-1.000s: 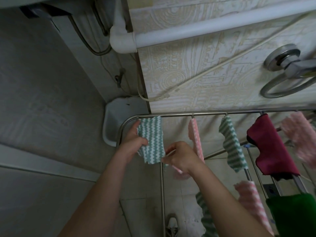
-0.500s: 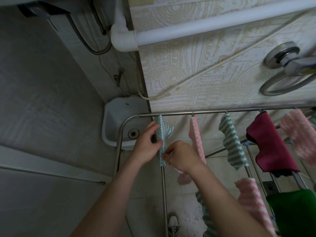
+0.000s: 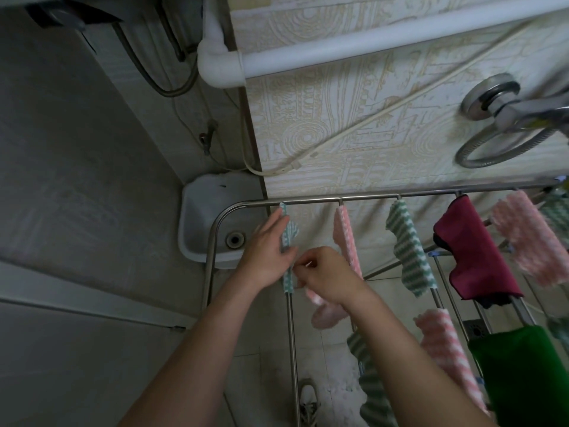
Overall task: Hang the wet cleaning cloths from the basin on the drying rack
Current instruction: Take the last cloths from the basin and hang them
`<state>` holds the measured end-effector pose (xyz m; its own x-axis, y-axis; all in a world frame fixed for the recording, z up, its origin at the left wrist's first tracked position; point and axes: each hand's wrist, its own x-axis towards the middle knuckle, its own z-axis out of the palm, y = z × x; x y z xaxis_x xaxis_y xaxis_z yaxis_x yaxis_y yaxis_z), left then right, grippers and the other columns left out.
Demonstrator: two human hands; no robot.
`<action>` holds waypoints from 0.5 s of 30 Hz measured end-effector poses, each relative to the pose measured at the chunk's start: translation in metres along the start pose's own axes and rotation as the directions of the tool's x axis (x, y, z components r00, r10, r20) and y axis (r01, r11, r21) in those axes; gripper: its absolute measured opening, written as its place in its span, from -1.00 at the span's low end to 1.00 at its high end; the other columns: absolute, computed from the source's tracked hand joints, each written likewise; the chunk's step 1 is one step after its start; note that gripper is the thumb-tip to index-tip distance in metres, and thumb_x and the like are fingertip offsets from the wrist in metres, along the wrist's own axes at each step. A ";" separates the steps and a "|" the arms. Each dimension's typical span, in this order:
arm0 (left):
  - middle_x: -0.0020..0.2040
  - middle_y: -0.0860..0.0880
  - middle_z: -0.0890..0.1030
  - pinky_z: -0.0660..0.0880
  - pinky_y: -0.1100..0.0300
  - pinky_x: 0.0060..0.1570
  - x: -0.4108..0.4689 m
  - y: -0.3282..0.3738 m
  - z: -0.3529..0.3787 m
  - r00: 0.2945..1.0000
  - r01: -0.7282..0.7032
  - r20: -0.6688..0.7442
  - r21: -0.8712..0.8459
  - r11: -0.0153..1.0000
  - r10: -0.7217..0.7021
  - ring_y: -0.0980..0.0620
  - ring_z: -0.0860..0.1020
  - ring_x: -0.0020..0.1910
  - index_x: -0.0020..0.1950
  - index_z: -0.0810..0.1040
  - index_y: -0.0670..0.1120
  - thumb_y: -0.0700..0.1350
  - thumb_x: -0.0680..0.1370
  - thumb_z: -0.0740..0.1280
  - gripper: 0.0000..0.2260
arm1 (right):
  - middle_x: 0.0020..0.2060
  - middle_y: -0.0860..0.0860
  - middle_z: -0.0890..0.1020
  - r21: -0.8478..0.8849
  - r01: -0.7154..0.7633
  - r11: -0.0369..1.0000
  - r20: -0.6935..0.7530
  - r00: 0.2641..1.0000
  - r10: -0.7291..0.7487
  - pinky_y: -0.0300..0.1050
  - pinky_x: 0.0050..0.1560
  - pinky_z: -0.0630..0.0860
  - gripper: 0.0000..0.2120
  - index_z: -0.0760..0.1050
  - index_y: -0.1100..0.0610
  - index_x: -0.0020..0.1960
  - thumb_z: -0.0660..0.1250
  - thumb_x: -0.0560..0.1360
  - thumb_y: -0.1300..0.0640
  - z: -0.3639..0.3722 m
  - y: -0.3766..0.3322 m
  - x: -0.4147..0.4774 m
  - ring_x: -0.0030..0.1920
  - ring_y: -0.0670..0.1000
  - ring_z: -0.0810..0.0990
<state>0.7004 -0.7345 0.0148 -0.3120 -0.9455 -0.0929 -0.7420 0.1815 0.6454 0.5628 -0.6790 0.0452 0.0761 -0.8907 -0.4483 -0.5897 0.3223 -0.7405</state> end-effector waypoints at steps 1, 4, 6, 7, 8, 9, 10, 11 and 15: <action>0.50 0.06 0.25 0.18 0.16 0.42 -0.004 0.004 -0.001 0.998 0.003 -0.054 -0.085 0.996 -0.008 0.08 0.23 0.45 0.43 0.37 -0.05 -0.12 0.53 0.33 -0.54 | -0.25 0.00 0.65 0.088 0.006 0.996 0.025 1.000 -0.009 -0.06 -0.05 0.57 -0.90 0.57 0.08 -0.08 0.27 0.53 0.17 -0.007 -0.001 -0.006 -0.24 -0.05 0.60; 0.09 0.03 0.64 0.49 0.17 0.13 -0.027 0.023 -0.010 0.987 0.108 -0.035 -0.558 0.823 -0.154 0.07 0.58 0.10 0.09 0.61 -0.01 -0.09 0.57 0.29 -0.85 | -0.14 0.11 0.59 0.368 0.016 0.930 0.088 0.995 -0.052 -0.12 -0.12 0.50 -0.87 0.44 0.11 0.04 0.24 0.54 0.29 -0.032 -0.009 -0.023 -0.18 0.00 0.55; -0.14 0.02 0.70 0.55 0.22 -0.03 -0.048 0.043 -0.014 0.973 0.228 0.154 -0.748 0.624 -0.172 0.08 0.64 -0.09 -0.07 0.64 -0.01 0.00 0.56 0.23 -0.80 | -0.11 0.17 0.56 0.512 0.041 0.858 0.072 0.993 -0.091 -0.15 -0.17 0.46 -0.81 0.40 0.10 0.03 0.22 0.53 0.35 -0.044 -0.013 -0.035 -0.17 0.04 0.53; -0.18 0.03 0.70 0.54 0.23 -0.05 -0.060 0.053 -0.015 0.969 0.247 0.207 -0.754 0.609 -0.136 0.10 0.64 -0.13 -0.11 0.64 -0.03 0.03 0.53 0.23 -0.77 | -0.12 0.16 0.55 0.571 0.047 0.820 0.073 0.991 -0.108 -0.17 -0.23 0.46 -0.79 0.38 0.09 0.02 0.21 0.52 0.38 -0.050 -0.015 -0.045 -0.20 0.04 0.52; -0.21 0.04 0.69 0.53 0.26 -0.08 -0.065 0.058 -0.015 0.965 0.248 0.243 -0.742 0.623 -0.095 0.10 0.62 -0.16 -0.13 0.65 -0.04 0.05 0.48 0.26 -0.77 | -0.13 0.15 0.53 0.625 0.035 0.780 0.095 0.988 -0.120 -0.20 -0.29 0.46 -0.76 0.37 0.08 0.03 0.19 0.52 0.40 -0.053 -0.016 -0.047 -0.25 0.02 0.51; -0.24 0.03 0.67 0.52 0.28 -0.16 -0.077 0.065 -0.015 0.969 0.219 0.240 -0.733 0.644 -0.057 0.07 0.59 -0.21 -0.14 0.65 -0.06 0.04 0.45 0.30 -0.79 | -0.15 0.13 0.50 0.644 0.036 0.764 0.118 0.982 -0.146 -0.24 -0.35 0.46 -0.74 0.35 0.08 0.04 0.18 0.52 0.42 -0.056 -0.018 -0.058 -0.30 -0.02 0.49; -0.28 0.00 0.64 0.48 0.29 -0.27 -0.079 0.068 -0.015 0.972 0.200 0.233 -0.738 0.644 -0.035 0.03 0.55 -0.26 -0.17 0.65 -0.07 0.01 0.43 0.35 -0.83 | -0.17 0.12 0.47 0.649 0.037 0.760 0.133 0.978 -0.162 -0.26 -0.40 0.45 -0.71 0.33 0.08 0.07 0.18 0.52 0.44 -0.058 -0.018 -0.060 -0.34 -0.06 0.48; -0.32 -0.01 0.61 0.43 0.28 -0.36 -0.085 0.070 -0.016 0.980 0.174 0.194 -0.745 0.644 -0.040 0.00 0.51 -0.31 -0.21 0.64 -0.06 -0.04 0.44 0.41 -0.89 | -0.18 0.12 0.45 0.623 0.055 0.780 0.141 0.973 -0.181 -0.28 -0.43 0.45 -0.68 0.32 0.09 0.11 0.20 0.51 0.45 -0.060 -0.019 -0.068 -0.37 -0.09 0.48; -0.32 0.04 0.64 0.47 0.30 -0.29 -0.108 0.077 -0.019 0.989 0.036 -0.066 -0.753 0.657 -0.130 0.13 0.56 -0.31 -0.21 0.63 -0.08 -0.28 0.45 0.41 -0.88 | -0.23 0.09 0.47 0.426 0.177 0.887 0.078 0.970 -0.231 -0.18 -0.23 0.60 -0.52 0.35 0.09 0.27 0.34 0.45 0.45 -0.059 -0.012 -0.097 -0.32 -0.04 0.51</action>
<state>0.6885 -0.6232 0.0891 -0.1728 -0.9768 -0.1261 -0.0516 -0.1188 0.9916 0.5151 -0.6155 0.1276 0.2725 -0.9134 -0.3024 -0.1672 0.2646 -0.9498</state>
